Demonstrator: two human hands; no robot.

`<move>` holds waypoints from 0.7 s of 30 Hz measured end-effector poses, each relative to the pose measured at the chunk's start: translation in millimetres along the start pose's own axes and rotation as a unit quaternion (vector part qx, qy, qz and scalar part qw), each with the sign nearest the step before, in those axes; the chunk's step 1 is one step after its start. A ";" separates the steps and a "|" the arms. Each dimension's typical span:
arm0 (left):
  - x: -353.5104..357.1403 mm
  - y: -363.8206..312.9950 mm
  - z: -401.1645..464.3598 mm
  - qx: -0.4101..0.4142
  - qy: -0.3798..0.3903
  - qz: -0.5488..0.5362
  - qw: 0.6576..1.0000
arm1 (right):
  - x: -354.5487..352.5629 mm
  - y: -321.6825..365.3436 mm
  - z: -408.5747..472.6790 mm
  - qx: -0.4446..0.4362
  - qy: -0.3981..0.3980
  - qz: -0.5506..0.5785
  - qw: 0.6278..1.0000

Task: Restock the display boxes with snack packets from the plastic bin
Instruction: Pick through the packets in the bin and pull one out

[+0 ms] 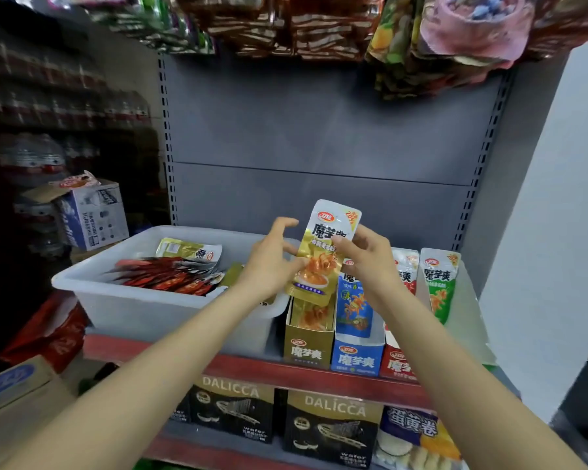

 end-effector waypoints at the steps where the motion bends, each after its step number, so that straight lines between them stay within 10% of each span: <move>1: 1.1 -0.2 0.3 -0.003 0.001 0.003 1.000 | -2.1 -0.3 1.1 0.001 0.002 -0.003 1.000; 21: 11.5 16.2 22.3 0.000 0.020 0.115 0.993 | 10.9 -25.0 12.4 -0.067 0.073 -0.381 0.919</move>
Point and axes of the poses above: each hand's wrist, its own z-axis towards the middle knuckle, its own x-axis out of the palm, y = z × x, the point moved 7 cm from there along z, towards the middle knuckle, and after that the axes turned 1 degree about x, right-handed, at the moved point
